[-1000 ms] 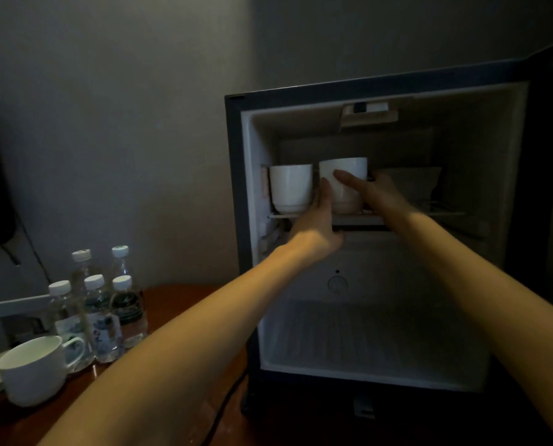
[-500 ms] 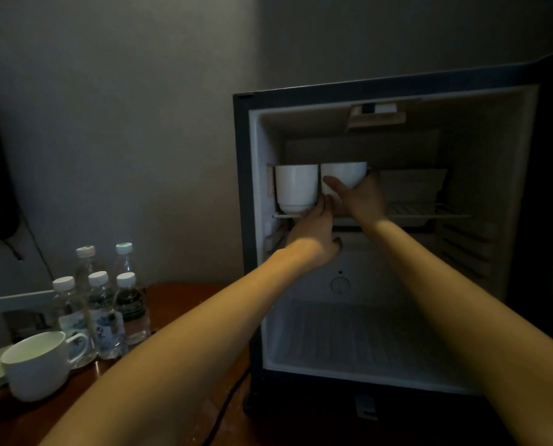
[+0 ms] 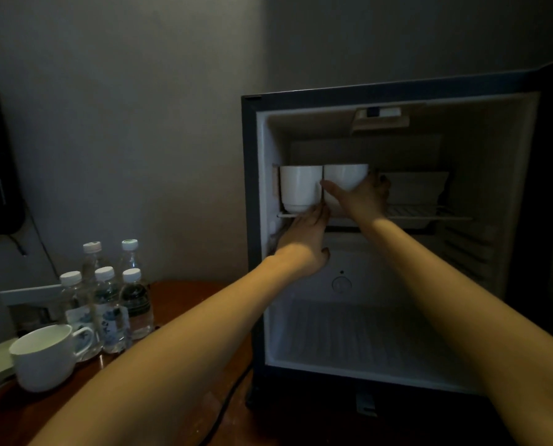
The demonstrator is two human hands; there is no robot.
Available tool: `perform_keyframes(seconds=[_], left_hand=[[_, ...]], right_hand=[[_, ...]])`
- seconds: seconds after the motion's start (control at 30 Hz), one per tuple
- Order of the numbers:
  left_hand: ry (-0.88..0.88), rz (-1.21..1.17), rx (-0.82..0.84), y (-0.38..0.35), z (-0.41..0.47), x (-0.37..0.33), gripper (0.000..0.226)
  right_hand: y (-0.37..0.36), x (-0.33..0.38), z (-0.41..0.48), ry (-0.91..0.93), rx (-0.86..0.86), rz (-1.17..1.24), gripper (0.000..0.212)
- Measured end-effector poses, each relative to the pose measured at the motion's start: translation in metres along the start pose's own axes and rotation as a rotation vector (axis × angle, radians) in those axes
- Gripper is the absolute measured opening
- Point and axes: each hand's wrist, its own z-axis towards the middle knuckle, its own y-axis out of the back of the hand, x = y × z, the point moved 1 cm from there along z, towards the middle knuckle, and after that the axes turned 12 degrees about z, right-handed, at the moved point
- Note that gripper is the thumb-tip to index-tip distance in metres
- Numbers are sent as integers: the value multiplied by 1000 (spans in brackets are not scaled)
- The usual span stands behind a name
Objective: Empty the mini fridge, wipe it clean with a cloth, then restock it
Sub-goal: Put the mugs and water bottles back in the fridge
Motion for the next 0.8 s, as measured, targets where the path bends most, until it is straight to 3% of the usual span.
perform_keyframes(seconds=[0.17, 0.33, 0.43, 0.67, 0.8], left_hand=[[20, -98, -26, 7, -42, 18, 79], [5, -164, -249, 7, -107, 36, 60], [25, -105, -304, 12, -150, 54, 55], [344, -179, -387, 10, -249, 109, 58], [568, -189, -389, -10, -310, 149, 53]], right_hand=[[0, -7, -41, 123, 6, 153, 86], [-14, -5, -116, 197, 48, 472, 62], [-35, 2, -157, 165, 126, 534, 52], [-108, 9, -245, 215, 324, 580, 36], [-156, 4, -294, 119, 518, 572, 32]])
